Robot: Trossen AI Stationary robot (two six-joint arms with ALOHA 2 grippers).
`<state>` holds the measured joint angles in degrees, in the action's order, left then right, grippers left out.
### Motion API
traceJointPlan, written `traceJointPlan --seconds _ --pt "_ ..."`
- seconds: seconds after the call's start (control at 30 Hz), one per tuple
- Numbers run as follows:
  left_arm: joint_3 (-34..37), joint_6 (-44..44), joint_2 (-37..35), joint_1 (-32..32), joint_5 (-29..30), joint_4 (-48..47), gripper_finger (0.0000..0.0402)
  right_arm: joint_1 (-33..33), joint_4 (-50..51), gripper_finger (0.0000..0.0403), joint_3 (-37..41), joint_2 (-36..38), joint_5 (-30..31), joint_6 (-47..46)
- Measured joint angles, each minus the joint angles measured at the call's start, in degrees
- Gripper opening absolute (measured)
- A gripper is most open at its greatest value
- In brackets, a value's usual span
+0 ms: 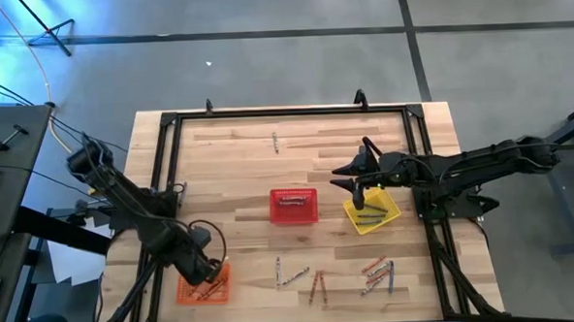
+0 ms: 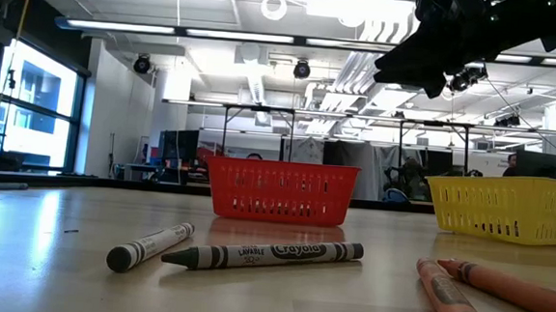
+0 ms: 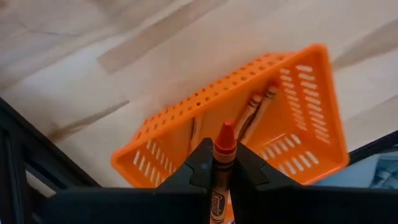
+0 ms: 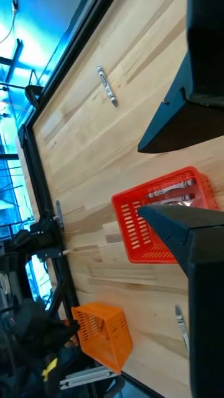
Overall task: Sort crayons
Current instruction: Put the orange crayon into the orange bin
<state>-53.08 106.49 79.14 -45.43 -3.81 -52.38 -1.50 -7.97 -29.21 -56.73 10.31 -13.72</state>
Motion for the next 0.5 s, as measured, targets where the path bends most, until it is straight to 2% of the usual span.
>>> traceJointPlan --seconds 0.3,0.5 --pt "0.00 -0.64 1.79 0.11 -1.72 4.40 0.0016 0.00 0.00 0.0139 0.00 0.00 0.22 0.28" --pt "0.00 -0.21 1.63 0.13 -1.73 5.65 0.0040 0.00 0.04 0.0139 0.00 0.00 0.22 0.66"
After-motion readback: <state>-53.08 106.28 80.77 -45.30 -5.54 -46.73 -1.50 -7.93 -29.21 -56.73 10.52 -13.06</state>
